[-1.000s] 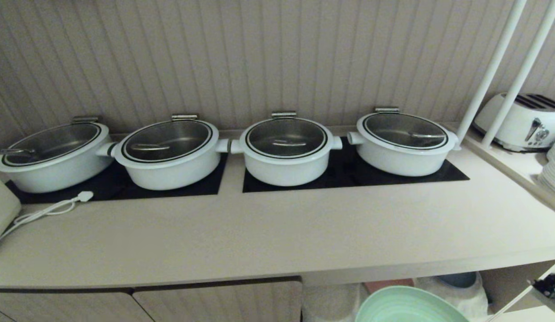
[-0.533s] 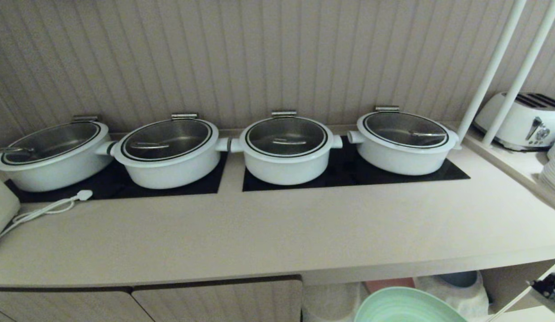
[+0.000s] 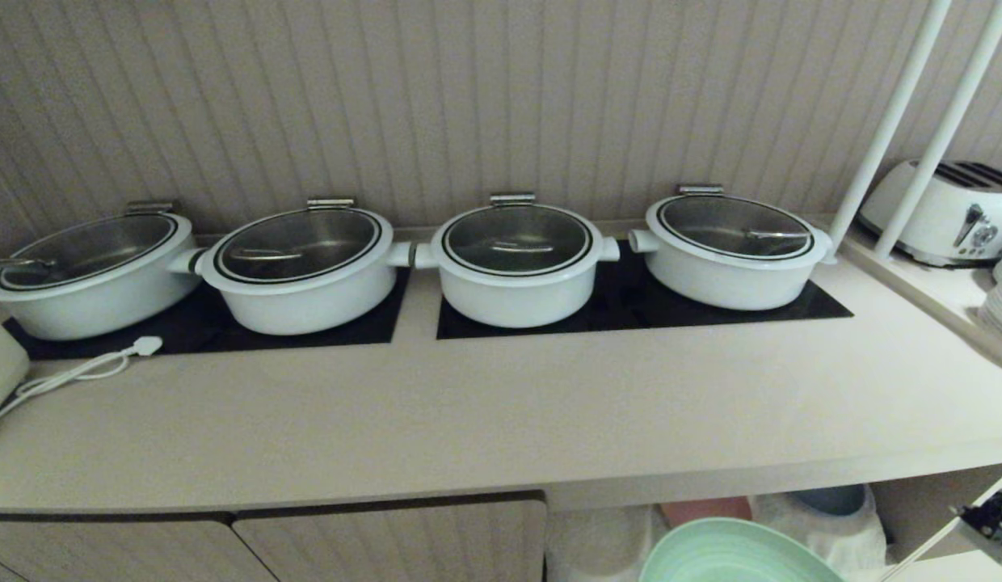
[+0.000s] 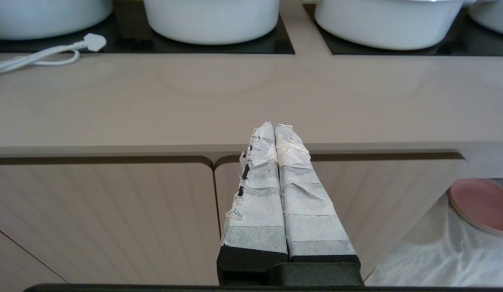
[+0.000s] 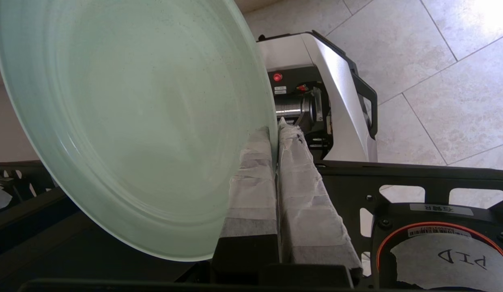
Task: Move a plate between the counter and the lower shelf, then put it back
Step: Put the plate in the cupboard
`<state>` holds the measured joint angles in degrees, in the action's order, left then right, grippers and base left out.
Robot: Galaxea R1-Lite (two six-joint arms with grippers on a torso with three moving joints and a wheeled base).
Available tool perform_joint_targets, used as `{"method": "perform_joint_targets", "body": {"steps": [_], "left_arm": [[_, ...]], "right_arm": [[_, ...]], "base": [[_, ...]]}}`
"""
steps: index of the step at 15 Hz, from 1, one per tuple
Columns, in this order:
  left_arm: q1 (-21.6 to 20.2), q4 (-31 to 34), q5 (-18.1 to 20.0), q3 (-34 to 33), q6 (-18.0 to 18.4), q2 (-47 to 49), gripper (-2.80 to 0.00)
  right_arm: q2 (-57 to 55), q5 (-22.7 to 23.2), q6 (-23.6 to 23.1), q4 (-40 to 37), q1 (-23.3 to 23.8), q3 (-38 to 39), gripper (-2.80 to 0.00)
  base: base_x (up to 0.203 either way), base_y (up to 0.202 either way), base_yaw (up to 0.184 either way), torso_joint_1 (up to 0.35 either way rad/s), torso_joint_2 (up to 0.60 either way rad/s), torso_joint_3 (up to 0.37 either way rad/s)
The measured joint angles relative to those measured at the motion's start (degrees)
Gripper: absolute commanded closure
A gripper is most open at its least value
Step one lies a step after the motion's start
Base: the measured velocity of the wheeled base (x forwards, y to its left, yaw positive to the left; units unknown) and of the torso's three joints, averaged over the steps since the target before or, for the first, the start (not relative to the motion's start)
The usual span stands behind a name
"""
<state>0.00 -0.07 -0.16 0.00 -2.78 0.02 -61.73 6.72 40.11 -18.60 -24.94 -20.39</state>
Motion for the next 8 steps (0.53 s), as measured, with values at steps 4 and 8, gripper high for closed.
{"method": "perform_joint_targets", "body": {"steps": [4,8], "left_arm": [[0.0,0.0,-0.02,0.0,0.0,0.0,0.0],[0.0,0.0,-0.02,0.0,0.0,0.0,0.0]], "right_arm": [[0.05,0.06,0.0,0.02,0.0,0.06,0.0],[0.18,0.09,0.02,-0.02,0.0,0.17,0.0]], "base": [[0.0,0.0,0.0,-0.12,0.26,0.131],[0.0,0.0,0.0,-0.142,0.3,0.148]]}}
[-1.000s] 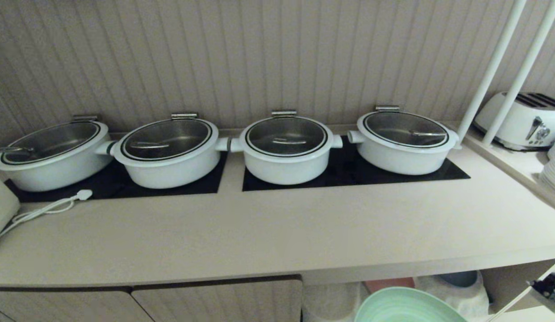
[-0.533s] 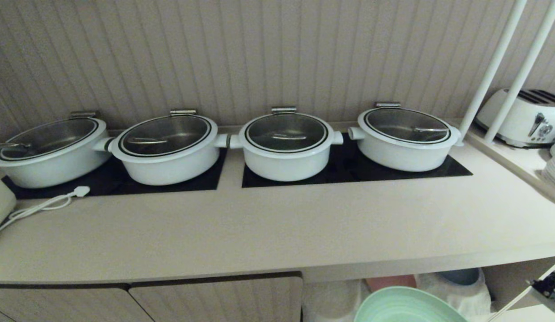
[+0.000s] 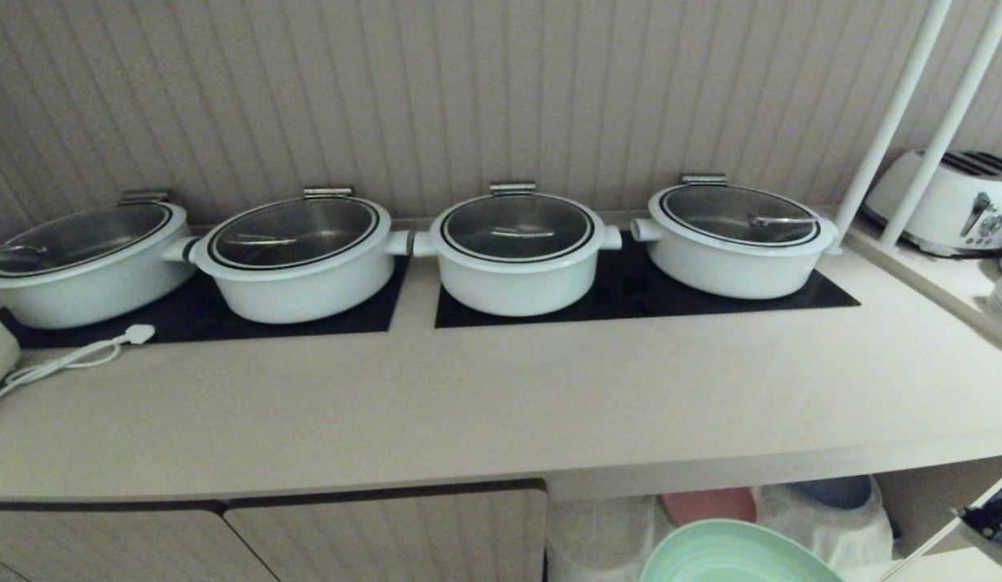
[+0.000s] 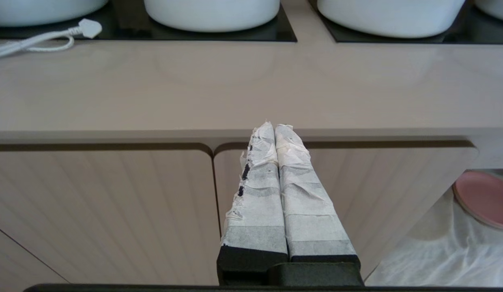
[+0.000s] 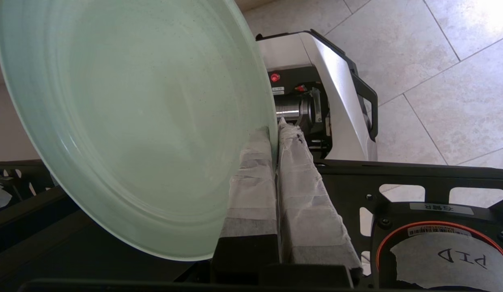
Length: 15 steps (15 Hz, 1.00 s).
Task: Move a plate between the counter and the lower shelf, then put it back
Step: Put the plate in the cupboard
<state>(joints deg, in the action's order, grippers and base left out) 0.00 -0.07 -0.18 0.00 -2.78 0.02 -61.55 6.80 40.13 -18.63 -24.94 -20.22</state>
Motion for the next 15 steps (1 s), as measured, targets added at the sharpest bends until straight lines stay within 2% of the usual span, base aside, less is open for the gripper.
{"method": "perform_joint_targets", "body": {"steps": [15], "left_arm": [[0.0,0.0,0.02,0.0,0.0,0.0,0.0]], "right_arm": [[0.01,-0.09,-0.12,0.02,0.0,0.17,0.0]], "base": [[0.0,0.0,0.0,-0.151,0.32,0.17]]}}
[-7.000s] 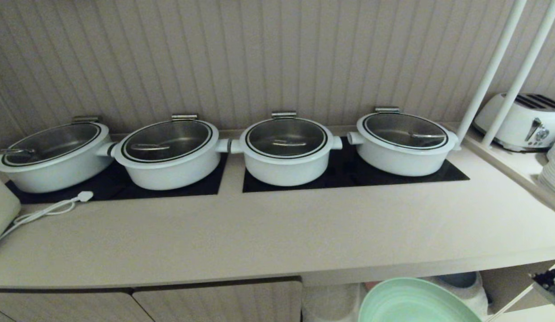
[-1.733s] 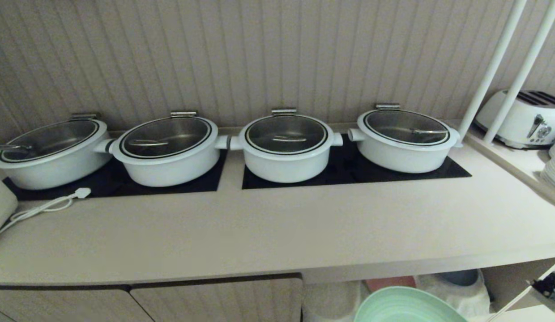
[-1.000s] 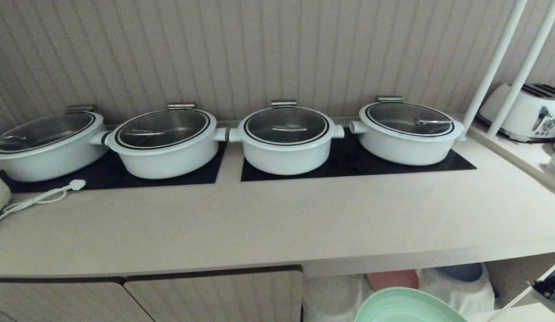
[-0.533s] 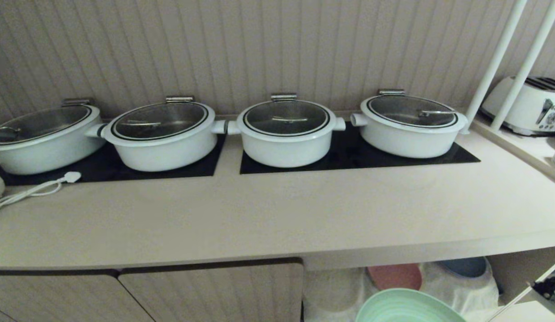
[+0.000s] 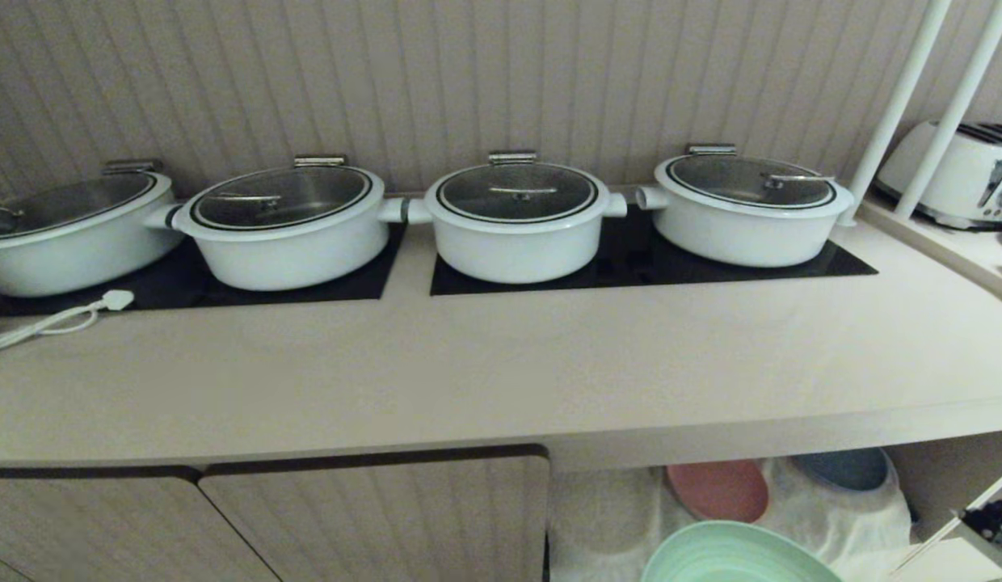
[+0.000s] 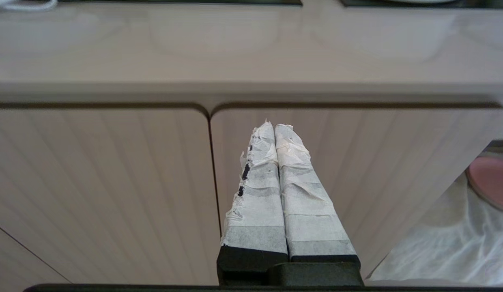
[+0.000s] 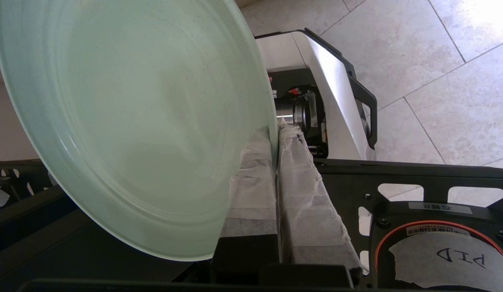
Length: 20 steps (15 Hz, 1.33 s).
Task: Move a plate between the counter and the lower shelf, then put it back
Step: Put the plate in the cupboard
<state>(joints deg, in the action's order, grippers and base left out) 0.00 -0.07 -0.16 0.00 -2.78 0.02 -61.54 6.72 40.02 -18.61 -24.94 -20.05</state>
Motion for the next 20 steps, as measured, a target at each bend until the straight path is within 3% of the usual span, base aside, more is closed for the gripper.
{"method": "perform_joint_targets", "body": {"steps": [20], "left_arm": [[0.0,0.0,-0.01,0.0,0.0,0.0,0.0]], "right_arm": [[0.43,0.09,0.14,0.0,0.0,1.76,0.0]], "base": [[0.0,0.0,0.0,-0.221,0.5,0.277]]}}
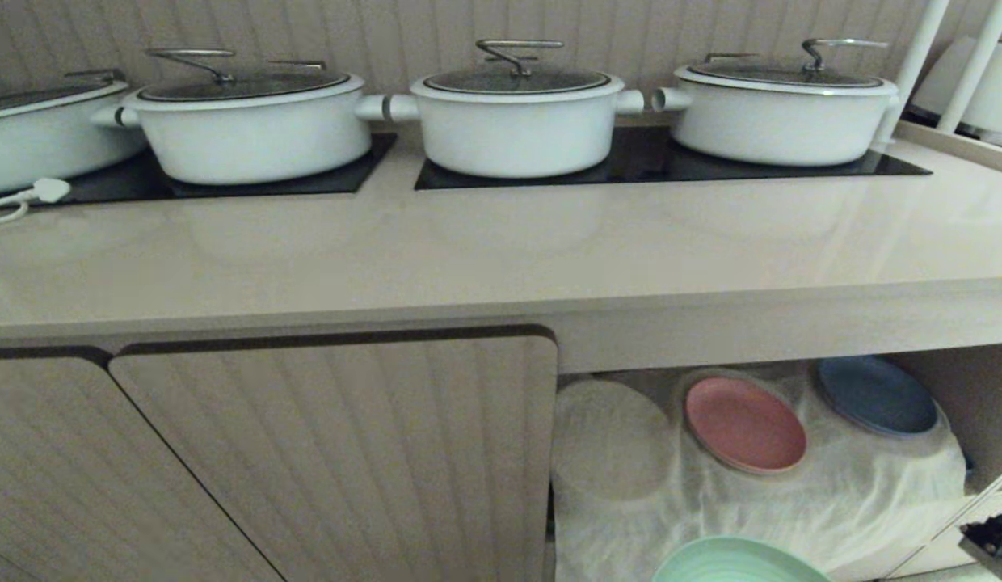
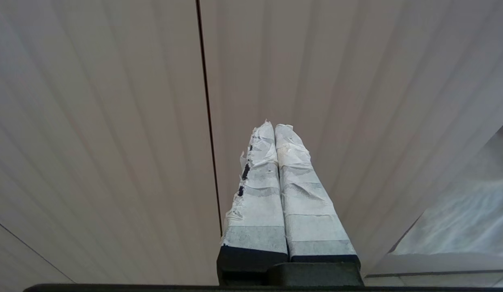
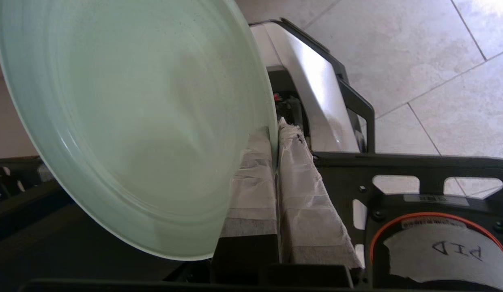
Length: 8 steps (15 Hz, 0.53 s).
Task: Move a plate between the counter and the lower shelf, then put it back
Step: Put the plate in the cupboard
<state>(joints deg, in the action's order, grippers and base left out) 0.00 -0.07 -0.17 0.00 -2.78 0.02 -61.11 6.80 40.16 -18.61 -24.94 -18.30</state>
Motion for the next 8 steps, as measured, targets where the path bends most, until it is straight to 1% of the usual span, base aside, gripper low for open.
{"method": "perform_joint_targets", "body": {"steps": [6,8], "left_arm": [[0.0,-0.02,0.01,0.0,-0.02,0.0,0.0],[0.0,-0.02,0.01,0.0,0.02,0.0,0.0]], "right_arm": [[0.01,0.0,0.02,0.7,0.0,1.02,0.0],[0.01,0.72,0.0,0.75,0.0,1.07,0.0]], "base": [[0.0,0.0,0.0,-0.184,0.46,0.285],[0.0,0.0,0.0,-0.157,0.45,0.292]]}}
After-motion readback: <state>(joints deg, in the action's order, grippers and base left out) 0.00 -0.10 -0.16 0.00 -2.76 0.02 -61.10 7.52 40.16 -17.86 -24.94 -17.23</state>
